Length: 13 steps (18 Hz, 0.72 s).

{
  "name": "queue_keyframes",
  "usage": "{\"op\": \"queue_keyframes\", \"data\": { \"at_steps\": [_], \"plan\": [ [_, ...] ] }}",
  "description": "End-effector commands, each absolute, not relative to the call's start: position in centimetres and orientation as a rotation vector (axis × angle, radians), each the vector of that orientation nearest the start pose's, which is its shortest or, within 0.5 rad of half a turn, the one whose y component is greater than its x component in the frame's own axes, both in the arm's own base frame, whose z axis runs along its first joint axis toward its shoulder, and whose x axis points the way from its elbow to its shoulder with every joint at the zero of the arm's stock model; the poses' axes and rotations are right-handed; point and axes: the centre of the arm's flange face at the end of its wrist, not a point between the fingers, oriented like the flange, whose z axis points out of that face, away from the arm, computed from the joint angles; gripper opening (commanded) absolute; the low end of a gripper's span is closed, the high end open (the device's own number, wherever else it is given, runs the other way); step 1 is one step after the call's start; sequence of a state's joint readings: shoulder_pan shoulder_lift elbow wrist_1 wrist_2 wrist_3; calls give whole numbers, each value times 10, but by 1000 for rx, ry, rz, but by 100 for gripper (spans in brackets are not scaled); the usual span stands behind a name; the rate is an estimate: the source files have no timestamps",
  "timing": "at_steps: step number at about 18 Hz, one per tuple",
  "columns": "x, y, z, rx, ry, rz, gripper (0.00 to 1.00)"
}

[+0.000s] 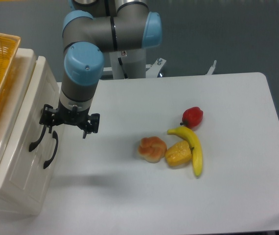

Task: Slide open the top white drawer
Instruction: 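Lower the gripper onto the black handle of the top drawer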

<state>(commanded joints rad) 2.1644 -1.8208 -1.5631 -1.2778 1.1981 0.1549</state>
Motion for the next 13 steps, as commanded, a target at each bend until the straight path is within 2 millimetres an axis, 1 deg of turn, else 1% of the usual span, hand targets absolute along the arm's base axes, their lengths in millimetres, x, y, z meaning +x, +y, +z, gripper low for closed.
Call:
{"op": "queue_keyframes", "data": {
  "at_steps": [6, 8, 13],
  "plan": [
    [-185, 585, 387, -2865, -619, -495, 100],
    [-181, 586, 387, -2868, -610, -496, 100],
    [-180, 586, 388, -2869, -609, -497, 100]
  ]
}}
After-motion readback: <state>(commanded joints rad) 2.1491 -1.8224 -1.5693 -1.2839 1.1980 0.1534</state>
